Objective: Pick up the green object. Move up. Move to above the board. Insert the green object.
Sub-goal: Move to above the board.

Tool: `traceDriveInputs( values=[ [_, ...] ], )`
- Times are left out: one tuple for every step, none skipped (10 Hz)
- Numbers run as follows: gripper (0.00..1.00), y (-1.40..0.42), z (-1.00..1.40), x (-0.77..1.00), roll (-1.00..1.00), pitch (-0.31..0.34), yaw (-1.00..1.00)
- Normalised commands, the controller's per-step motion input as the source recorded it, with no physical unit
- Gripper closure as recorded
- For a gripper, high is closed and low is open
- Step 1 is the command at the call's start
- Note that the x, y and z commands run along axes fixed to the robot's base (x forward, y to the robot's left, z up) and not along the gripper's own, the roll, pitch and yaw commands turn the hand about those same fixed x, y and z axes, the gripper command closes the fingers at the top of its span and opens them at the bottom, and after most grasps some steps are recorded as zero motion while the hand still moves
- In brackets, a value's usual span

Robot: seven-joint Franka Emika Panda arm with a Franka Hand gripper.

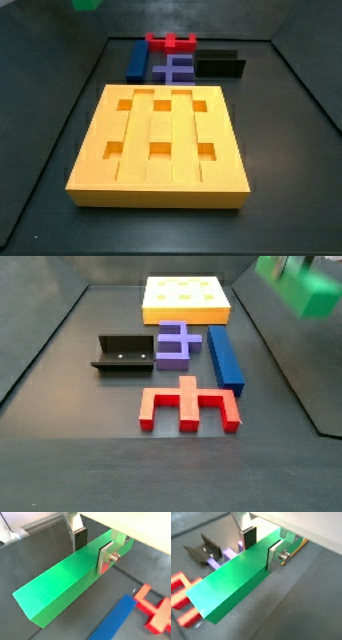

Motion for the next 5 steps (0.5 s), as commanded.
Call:
traceDriveInputs(
  values=[
    [1.00,0.01,1.40,0.06,-0.01,0.098,0.00],
    [1.00,0.00,0.82,0.02,-0.01,0.099,0.00],
    [1.00,0.00,0.55,0.01,0.00,0.072,0.00],
    [1.00,0.00,0.23,0.03,0.00,0.039,0.00],
    [1.00,0.00,0.18,0.02,0.00,0.049,0.00]
  ],
)
